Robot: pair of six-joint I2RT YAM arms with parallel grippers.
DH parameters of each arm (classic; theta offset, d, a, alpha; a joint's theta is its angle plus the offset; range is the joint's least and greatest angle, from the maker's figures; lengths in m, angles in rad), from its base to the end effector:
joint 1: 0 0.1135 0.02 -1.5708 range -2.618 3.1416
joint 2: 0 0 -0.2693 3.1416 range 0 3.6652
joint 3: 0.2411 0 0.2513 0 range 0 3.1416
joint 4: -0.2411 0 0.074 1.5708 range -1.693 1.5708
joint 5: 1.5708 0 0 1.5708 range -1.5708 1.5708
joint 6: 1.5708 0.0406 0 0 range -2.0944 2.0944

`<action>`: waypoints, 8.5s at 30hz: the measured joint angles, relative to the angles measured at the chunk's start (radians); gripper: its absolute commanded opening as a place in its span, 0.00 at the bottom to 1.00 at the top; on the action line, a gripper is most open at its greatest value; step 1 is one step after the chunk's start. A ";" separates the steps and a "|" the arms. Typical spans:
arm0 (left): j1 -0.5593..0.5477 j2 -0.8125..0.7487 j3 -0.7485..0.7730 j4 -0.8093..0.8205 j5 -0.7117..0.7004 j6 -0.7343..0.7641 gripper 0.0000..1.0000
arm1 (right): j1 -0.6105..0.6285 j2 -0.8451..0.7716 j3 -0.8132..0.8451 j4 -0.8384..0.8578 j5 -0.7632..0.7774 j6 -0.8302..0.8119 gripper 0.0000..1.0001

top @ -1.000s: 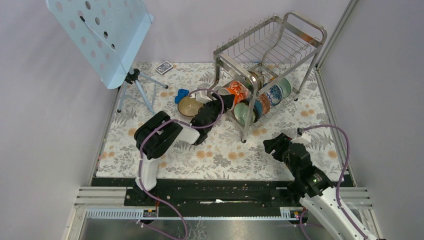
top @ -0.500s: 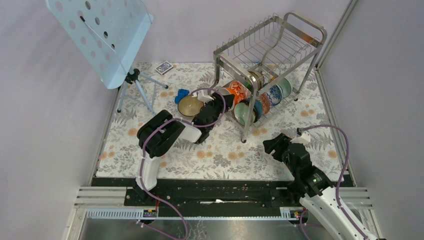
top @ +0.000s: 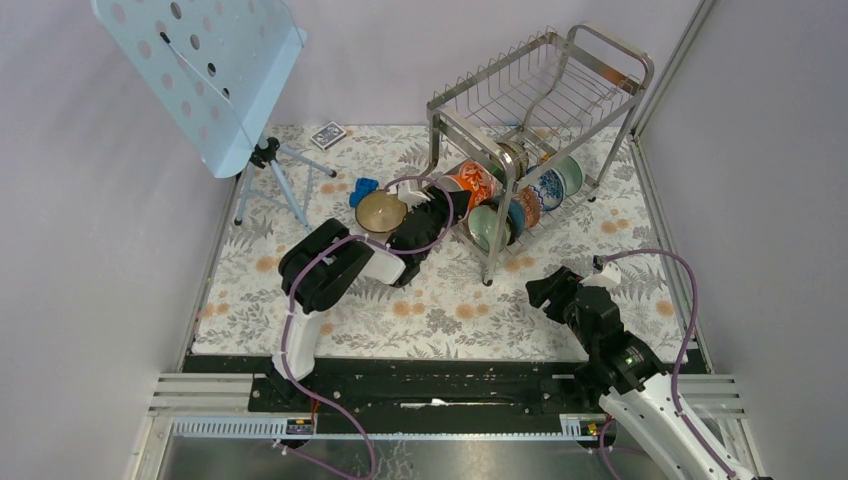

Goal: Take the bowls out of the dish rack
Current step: Pick up the bowl from the dish rack, then place the bowl at the center of the board.

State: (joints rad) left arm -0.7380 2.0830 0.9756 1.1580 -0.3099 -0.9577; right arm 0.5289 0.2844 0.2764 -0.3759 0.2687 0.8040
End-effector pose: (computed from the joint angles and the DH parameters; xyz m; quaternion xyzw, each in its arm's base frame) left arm 0.3244 -0.2783 0.1625 -0.1858 0.6644 -0.4666 0.5535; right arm 0.1012 0.0467 0.2047 0.1869 0.8035 0.2553 0.5042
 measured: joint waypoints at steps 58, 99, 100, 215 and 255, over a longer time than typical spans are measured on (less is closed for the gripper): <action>0.058 0.003 -0.103 0.253 0.199 -0.019 0.00 | 0.000 -0.053 -0.013 0.000 -0.029 -0.026 0.71; 0.056 -0.342 -0.312 0.280 0.329 -0.089 0.00 | 0.000 -0.106 -0.027 -0.017 -0.054 -0.015 0.92; 0.053 -0.369 -0.331 0.280 0.329 -0.089 0.00 | 0.000 -0.105 -0.027 -0.027 -0.054 -0.011 0.93; -1.054 -0.868 -0.193 -1.746 0.158 1.505 0.00 | 0.815 0.920 0.560 -0.190 -0.029 -0.056 0.34; -0.909 -0.941 -0.177 -1.663 -0.480 0.426 0.99 | 0.834 0.689 0.427 -0.282 0.357 0.241 0.00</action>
State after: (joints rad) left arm -1.6470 1.1423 0.7990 -0.5053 -0.7902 -0.5316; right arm 1.3624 0.9733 0.7036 -0.6582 0.6262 1.0451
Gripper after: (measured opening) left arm 0.987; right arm 0.036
